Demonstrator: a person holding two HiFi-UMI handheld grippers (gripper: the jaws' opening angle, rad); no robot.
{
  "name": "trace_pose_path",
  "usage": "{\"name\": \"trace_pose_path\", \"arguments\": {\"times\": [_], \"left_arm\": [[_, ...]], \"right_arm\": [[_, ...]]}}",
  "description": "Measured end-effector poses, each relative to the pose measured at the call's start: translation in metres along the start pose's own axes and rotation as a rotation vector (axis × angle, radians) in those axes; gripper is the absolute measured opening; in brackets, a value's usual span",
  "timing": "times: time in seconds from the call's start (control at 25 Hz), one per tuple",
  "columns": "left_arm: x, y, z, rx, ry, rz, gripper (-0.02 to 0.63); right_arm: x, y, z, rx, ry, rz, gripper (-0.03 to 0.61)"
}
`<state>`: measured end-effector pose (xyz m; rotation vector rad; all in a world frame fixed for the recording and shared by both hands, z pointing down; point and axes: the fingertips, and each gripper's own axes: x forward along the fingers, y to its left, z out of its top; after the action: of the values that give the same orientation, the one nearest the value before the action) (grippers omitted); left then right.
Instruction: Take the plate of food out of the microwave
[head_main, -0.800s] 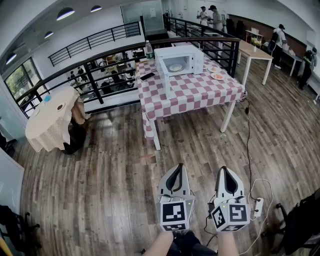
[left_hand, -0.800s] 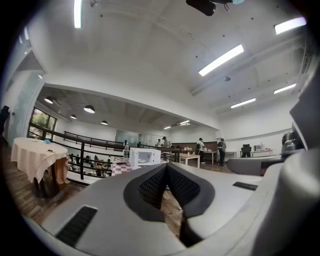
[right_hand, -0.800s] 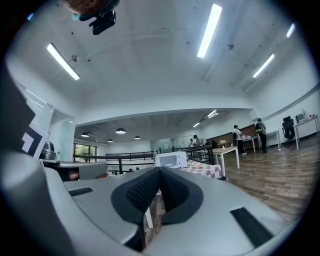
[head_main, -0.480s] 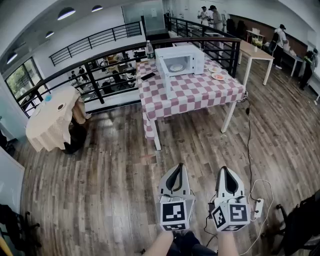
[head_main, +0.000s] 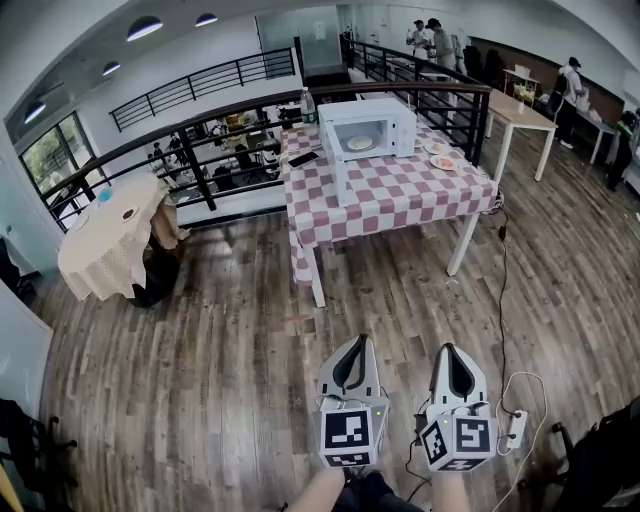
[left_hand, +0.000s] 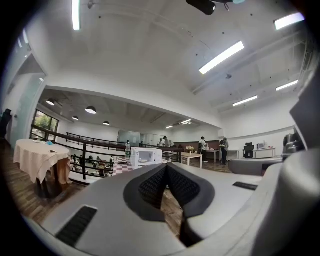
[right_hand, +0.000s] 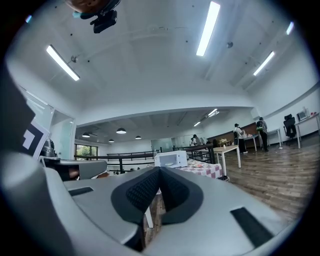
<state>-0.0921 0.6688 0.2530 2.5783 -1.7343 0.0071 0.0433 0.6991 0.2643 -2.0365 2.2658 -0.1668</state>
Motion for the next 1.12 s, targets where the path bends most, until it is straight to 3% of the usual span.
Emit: {"name": "trace_pose_path", "arguments": {"times": [0.64,1.12], "left_arm": [[-0.007,-0.008,-0.017,0.005,0.034,0.057,0.009],[0.058,0.011,-0.023,-0.015,0.037,0.055,0.009]], "right_arm": [[-0.010,-0.027,-0.019,0.045,0.034,0.012,-0.005],[0.055,-0.046,-0.025,0.058,0.048,0.000,-0.005]]}}
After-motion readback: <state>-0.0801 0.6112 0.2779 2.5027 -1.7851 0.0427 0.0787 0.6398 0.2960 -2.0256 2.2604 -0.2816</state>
